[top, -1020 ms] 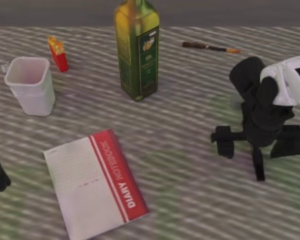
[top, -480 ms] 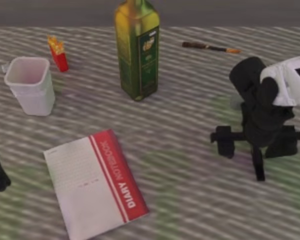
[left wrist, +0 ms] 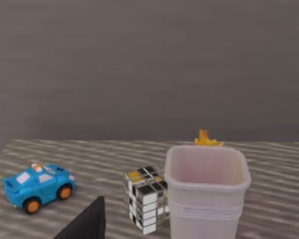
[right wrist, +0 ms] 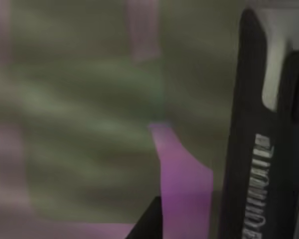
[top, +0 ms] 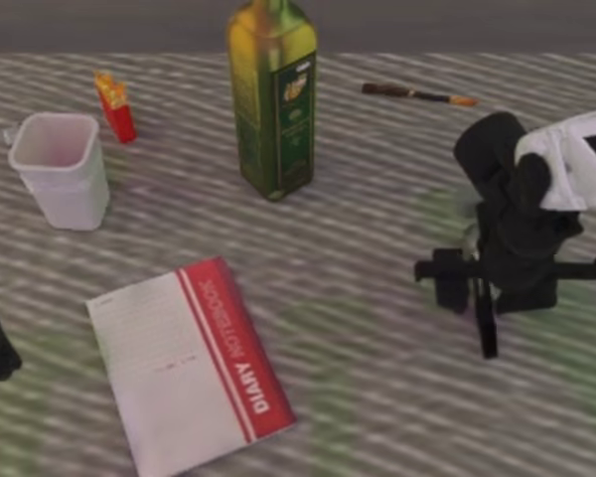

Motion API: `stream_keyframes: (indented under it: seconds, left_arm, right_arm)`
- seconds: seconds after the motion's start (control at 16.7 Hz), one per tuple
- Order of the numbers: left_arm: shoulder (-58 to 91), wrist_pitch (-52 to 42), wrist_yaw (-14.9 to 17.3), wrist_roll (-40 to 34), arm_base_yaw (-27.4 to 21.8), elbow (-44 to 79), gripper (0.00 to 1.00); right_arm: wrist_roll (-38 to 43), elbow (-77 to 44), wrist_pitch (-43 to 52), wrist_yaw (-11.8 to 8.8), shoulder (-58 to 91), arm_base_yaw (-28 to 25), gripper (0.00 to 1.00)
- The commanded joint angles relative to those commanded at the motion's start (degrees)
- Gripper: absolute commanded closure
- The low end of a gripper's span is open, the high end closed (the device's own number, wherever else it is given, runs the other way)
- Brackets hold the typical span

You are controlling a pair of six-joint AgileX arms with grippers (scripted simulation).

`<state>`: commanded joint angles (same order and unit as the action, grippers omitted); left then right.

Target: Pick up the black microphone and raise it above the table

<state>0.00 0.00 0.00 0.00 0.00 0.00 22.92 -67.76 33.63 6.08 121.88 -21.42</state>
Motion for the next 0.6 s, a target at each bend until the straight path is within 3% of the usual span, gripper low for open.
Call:
stream_keyframes:
  seconds: [0.48,0.54,0.6]
  left_arm:
    - [0.0,0.0,0.0,0.0,0.0,0.0,0.0]
    - [0.0,0.0,0.0,0.0,0.0,0.0,0.0]
    - [0.0,0.0,0.0,0.0,0.0,0.0,0.0]
  right_arm:
    - [0.0,0.0,0.0,0.0,0.0,0.0,1.0]
    - [1.92,-1.48,1.31,-3.26,-3.42,-0.81,1.0]
    - [1.91,-1.48,1.26,-3.28,-3.43,-0.82,1.0]
